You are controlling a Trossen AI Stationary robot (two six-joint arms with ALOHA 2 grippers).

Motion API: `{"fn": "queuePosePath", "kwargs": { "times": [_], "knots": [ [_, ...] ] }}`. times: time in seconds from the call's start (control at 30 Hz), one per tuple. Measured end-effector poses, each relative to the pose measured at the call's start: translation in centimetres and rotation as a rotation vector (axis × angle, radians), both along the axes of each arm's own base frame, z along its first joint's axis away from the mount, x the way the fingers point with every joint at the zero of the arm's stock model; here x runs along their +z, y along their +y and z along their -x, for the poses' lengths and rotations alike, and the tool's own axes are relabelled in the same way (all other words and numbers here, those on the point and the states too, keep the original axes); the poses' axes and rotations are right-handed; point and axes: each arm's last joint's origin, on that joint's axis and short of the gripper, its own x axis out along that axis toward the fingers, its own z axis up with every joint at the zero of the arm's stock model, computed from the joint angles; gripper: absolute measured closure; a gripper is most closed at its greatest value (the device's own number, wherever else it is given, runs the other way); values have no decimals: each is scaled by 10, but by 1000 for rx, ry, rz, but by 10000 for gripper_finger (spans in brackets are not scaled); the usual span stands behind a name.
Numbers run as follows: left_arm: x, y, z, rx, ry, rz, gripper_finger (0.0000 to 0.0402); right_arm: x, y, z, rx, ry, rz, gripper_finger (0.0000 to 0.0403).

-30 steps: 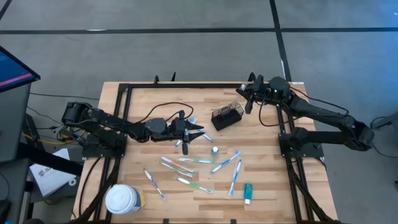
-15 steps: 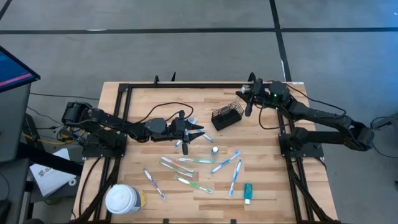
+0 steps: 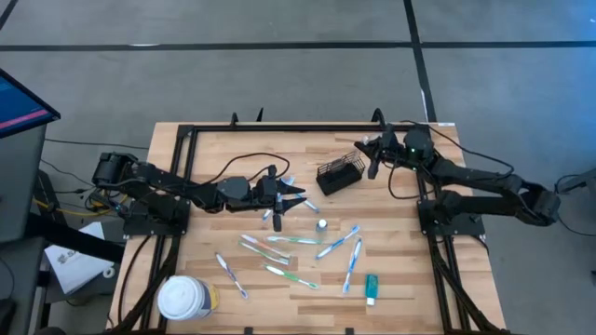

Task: Pick & Place toothbrushing station
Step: Put the orange toothbrush into the mesh organizer

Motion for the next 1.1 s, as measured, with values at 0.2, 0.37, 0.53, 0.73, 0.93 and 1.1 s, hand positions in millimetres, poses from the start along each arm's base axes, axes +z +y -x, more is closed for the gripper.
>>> {"fn": "queuePosePath", "kwargs": {
  "times": [0.2,0.37,0.53,0.73,0.93,1.1],
  "knots": [
    [0,0,0,0,-1,0,297,-10,1,4,-13,-1,-22,402],
    [0,0,0,1,-2,-2,297,-10,1,4,-13,-5,-18,402],
    [0,1,0,5,-2,-5,297,-9,1,4,-13,-14,-12,402],
    [0,2,0,5,-3,-7,297,-19,-5,-4,-18,-5,-48,402],
    [0,3,0,11,-3,-7,297,-37,-14,-14,-19,23,-75,401],
    [0,3,0,11,-2,-11,297,-43,-16,-18,-20,19,-87,399]
  ]
}}
